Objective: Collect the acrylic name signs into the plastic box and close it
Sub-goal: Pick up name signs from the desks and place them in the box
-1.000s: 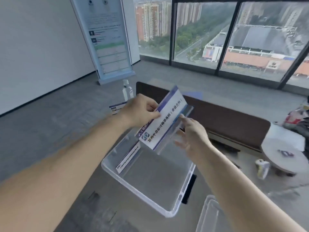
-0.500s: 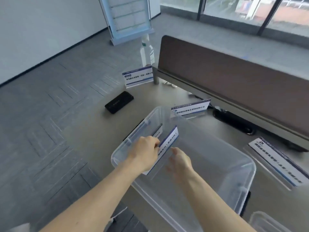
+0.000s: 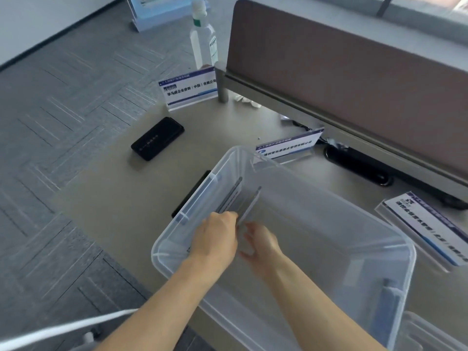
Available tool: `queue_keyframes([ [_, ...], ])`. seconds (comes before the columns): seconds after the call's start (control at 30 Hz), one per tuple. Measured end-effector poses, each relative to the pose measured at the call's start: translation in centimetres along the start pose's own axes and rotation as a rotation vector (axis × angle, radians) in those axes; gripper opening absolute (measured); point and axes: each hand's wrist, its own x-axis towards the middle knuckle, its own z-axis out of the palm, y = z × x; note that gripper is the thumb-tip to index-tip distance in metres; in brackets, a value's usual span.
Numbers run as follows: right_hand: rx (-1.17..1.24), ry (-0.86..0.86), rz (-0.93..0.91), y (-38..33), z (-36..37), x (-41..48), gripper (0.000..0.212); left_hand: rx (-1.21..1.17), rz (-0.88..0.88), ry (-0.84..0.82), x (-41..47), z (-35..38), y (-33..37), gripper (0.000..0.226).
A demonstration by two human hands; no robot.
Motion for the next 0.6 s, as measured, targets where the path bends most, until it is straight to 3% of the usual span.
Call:
queue_keyframes([
  [0.47, -0.099, 0.015, -0.03, 1.4, 0.4, 1.2, 0.011, -0.019, 0.018, 0.001, -0.2, -0.6, 0.0, 0.009],
  [0.5, -0.127, 0.018, -0.061, 1.4, 0.4, 0.8, 0.018, -0.023, 0.023, 0.018, -0.3, -1.1, 0.3, 0.013],
  [0.6, -0.148, 0.025, -0.2, 0.5, -0.2, -2.2, 0.068, -0.06, 0.074, 0.092, -0.9, -3.5, 2.1, 0.034],
])
